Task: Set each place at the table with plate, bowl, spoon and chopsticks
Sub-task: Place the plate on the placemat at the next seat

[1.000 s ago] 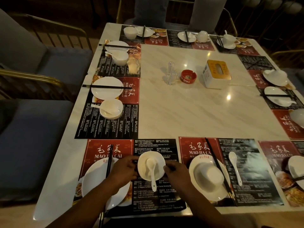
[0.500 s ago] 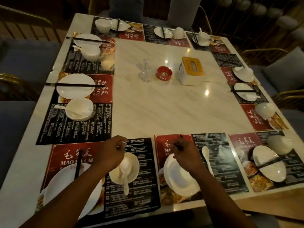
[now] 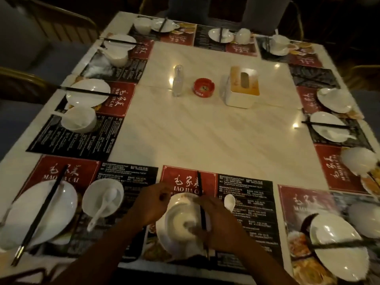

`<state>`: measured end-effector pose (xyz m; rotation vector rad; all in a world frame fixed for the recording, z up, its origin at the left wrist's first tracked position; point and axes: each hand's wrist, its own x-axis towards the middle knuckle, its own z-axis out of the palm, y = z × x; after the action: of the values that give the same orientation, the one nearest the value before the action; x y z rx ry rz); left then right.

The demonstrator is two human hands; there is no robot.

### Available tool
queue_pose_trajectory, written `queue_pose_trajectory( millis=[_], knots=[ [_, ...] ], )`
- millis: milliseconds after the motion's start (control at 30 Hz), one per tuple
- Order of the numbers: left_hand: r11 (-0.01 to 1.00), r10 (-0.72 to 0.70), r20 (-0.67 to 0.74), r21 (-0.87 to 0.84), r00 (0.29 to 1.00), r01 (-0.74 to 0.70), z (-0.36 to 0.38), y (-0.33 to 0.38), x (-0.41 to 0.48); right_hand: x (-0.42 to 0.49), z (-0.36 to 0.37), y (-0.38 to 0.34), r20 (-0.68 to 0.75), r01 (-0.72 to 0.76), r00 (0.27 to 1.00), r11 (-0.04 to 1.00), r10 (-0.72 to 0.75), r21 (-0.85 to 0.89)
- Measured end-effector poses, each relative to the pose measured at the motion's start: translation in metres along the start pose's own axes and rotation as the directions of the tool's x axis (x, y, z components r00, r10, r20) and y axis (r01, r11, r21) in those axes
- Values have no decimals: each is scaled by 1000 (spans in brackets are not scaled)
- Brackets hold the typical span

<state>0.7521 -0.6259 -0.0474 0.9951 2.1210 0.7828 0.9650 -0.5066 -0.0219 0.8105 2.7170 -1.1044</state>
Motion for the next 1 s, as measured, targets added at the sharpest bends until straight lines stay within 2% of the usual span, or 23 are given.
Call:
queue_pose_trajectory(
  millis=[67,133,233,333,467,533,633,700,767,833,900,967,1000],
  knots=[
    [1000,-7,-34,27,999,8,8,2,-14,2,11,0,118,136,985,986,-124,-100],
    [997,-79,-87,20,993,81,11,2,-29,9,23,3,214,267,950,945,-227,-186],
    [988,-152,-126,14,980,155,16,-4,-51,19,32,2,301,420,894,858,-333,-297],
    [983,-184,-131,-42,974,180,24,-12,-64,27,34,-3,325,450,884,800,-336,-397],
    [987,-161,-122,-43,979,157,32,-15,-73,33,33,-4,329,410,896,841,-299,-353],
    [986,-148,-95,-97,985,138,32,-14,-77,34,31,-1,296,389,904,880,-307,-274],
    [975,-59,-77,-218,995,41,24,-4,-81,30,19,-3,202,296,939,953,-279,-59],
    [940,-32,-85,-342,996,1,18,13,-79,26,2,-7,117,195,971,974,-209,118],
    [919,6,-83,-391,997,-38,13,31,-70,21,-16,-6,57,90,992,950,-111,298],
    [928,66,-58,-363,996,-82,13,51,-59,14,-36,3,68,-46,998,866,14,498],
    [917,120,-8,-383,993,-114,20,73,-45,5,-54,17,78,-160,986,717,146,679],
    [908,191,39,-386,981,-161,33,97,-28,-6,-70,32,74,-216,960,542,272,812],
    [916,221,43,-352,974,-192,42,109,-18,-12,-76,41,60,-222,944,490,323,843]
  ],
)
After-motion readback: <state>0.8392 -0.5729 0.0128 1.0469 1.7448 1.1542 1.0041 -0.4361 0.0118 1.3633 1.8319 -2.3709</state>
